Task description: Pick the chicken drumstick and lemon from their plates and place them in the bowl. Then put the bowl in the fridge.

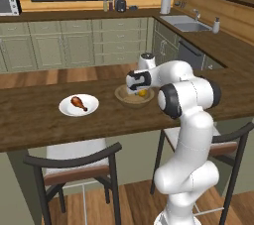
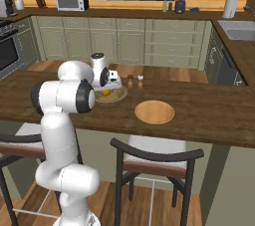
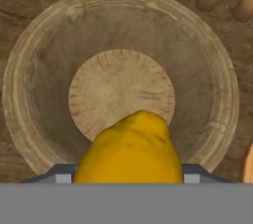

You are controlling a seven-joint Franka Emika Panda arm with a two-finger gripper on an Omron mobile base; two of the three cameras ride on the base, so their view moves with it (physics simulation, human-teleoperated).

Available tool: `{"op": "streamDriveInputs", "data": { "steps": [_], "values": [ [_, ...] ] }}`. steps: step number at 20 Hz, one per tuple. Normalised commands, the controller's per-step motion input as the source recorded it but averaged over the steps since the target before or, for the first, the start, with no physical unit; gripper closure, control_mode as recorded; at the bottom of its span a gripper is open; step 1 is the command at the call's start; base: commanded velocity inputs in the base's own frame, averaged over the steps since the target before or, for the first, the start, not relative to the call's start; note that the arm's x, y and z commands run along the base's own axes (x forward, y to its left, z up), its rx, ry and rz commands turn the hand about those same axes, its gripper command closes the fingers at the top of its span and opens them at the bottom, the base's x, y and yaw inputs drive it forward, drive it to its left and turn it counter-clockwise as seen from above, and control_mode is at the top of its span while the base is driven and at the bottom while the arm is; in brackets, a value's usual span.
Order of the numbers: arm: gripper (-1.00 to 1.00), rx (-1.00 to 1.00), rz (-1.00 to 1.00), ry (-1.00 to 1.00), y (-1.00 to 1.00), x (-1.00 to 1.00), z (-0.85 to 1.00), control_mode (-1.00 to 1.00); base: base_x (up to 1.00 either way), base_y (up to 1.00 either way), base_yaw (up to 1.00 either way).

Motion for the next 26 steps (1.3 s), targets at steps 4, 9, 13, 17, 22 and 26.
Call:
{"op": "streamDriveInputs", "data": {
  "steps": [4,9,13,17,22,26],
  "values": [
    [-1.0,0.0,0.0,0.0,0.0,0.0,-0.06,-1.0,0.0,0.0,0.0],
    [-1.0,0.0,0.0,0.0,0.0,0.0,-0.05,-1.0,0.0,0.0,0.0],
    [-1.0,0.0,0.0,0.0,0.01,0.0,0.0,-1.0,0.0,0.0,0.0],
    [-1.0,-0.06,0.16,-0.15,0.46,-0.29,0.05,-1.0,0.0,0.0,0.0],
    [-1.0,0.17,0.28,-0.27,0.88,-0.31,0.17,-1.0,0.0,0.0,0.0],
    [-1.0,0.1,0.24,-0.17,0.94,-0.39,0.41,-1.0,0.0,0.0,0.0]
  ]
}}
